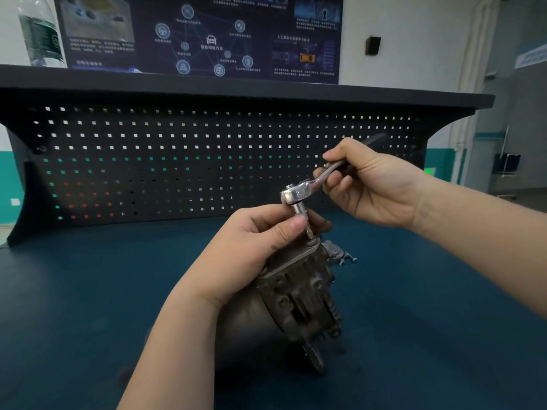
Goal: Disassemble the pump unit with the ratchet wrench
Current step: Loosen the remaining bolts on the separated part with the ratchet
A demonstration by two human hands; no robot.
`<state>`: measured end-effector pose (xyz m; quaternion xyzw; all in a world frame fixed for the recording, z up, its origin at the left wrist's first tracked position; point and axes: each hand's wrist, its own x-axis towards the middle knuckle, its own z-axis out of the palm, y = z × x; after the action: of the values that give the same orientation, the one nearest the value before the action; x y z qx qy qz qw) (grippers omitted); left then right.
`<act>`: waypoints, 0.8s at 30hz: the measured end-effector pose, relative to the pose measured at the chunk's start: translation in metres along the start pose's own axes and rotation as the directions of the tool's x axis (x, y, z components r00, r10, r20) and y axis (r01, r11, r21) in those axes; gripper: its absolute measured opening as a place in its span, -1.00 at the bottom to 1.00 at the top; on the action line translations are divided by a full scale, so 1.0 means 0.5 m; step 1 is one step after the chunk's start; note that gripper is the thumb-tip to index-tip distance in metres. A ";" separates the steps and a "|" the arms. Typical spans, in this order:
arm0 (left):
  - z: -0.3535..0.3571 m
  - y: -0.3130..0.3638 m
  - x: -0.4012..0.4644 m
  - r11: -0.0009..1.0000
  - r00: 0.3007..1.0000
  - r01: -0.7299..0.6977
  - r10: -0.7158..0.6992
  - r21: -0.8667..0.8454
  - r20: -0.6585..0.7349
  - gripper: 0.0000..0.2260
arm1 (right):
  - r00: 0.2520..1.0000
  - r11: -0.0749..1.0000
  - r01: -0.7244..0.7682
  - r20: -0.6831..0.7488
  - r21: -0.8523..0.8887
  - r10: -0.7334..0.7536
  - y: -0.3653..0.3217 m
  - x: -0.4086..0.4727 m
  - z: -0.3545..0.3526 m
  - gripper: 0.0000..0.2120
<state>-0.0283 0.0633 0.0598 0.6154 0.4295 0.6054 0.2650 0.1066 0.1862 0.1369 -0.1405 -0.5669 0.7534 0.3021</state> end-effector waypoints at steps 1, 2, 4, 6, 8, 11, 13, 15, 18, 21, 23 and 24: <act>0.000 -0.001 0.000 1.000 1.000 0.001 -0.001 0.005 -0.003 -0.79 | 1.000 1.000 0.005 0.004 -0.003 -0.005 0.001 0.000 0.000 -0.65; -0.001 -0.001 0.000 1.000 1.000 0.001 -0.001 0.007 -0.006 -0.79 | 1.000 1.000 0.006 0.011 -0.010 -0.006 0.000 0.001 -0.001 -0.63; -0.002 -0.001 0.000 1.000 1.000 0.002 -0.002 -0.003 -0.008 -0.78 | 1.000 0.999 -0.010 0.030 -0.040 0.011 -0.003 0.000 0.003 -0.63; -0.002 0.000 -0.001 1.000 1.000 0.002 -0.003 -0.017 -0.007 -0.78 | 0.998 0.996 -0.043 0.044 -0.077 0.046 -0.006 0.001 0.010 -0.71; -0.002 0.000 -0.003 1.000 1.000 -0.003 0.003 -0.018 -0.018 -0.79 | 0.996 0.992 -0.072 0.044 -0.108 0.077 -0.007 0.005 0.020 -0.78; -0.001 -0.003 -0.004 1.000 0.998 -0.022 0.022 0.006 -0.051 -0.82 | 0.998 0.990 -0.066 0.011 -0.122 0.067 -0.001 0.015 0.032 -0.85; -0.002 -0.005 -0.004 1.000 0.998 -0.025 0.026 0.011 -0.060 -0.83 | 0.998 0.994 -0.054 0.015 -0.094 0.056 0.003 0.020 0.038 -0.87; -0.003 -0.006 -0.005 1.000 0.998 -0.021 0.021 -0.002 -0.054 -0.83 | 0.999 0.997 -0.030 0.032 -0.067 0.032 0.007 0.022 0.042 -0.86; -0.005 -0.008 -0.006 1.000 0.999 -0.009 0.008 -0.027 -0.045 -0.82 | 0.997 0.995 0.080 -0.001 -0.055 -0.080 0.013 0.015 0.046 -0.83; -0.005 -0.008 -0.007 1.000 1.000 0.000 0.000 -0.031 -0.029 -0.82 | 0.960 0.959 0.265 -0.059 -0.104 -0.272 0.023 -0.006 0.043 -0.81; -0.007 -0.008 -0.006 0.998 1.000 0.007 -0.008 -0.067 -0.018 -0.82 | 0.926 0.921 0.364 -0.054 -0.136 -0.374 0.029 -0.023 0.039 -0.80; -0.009 -0.008 -0.005 0.996 1.000 0.009 -0.010 -0.091 -0.009 -0.80 | 0.914 0.908 0.394 -0.043 -0.140 -0.403 0.030 -0.031 0.038 -0.78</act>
<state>-0.0330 0.0620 0.0557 0.5979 0.4056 0.6260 0.2935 0.1034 0.1594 0.1267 -0.0679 -0.6197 0.6324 0.4598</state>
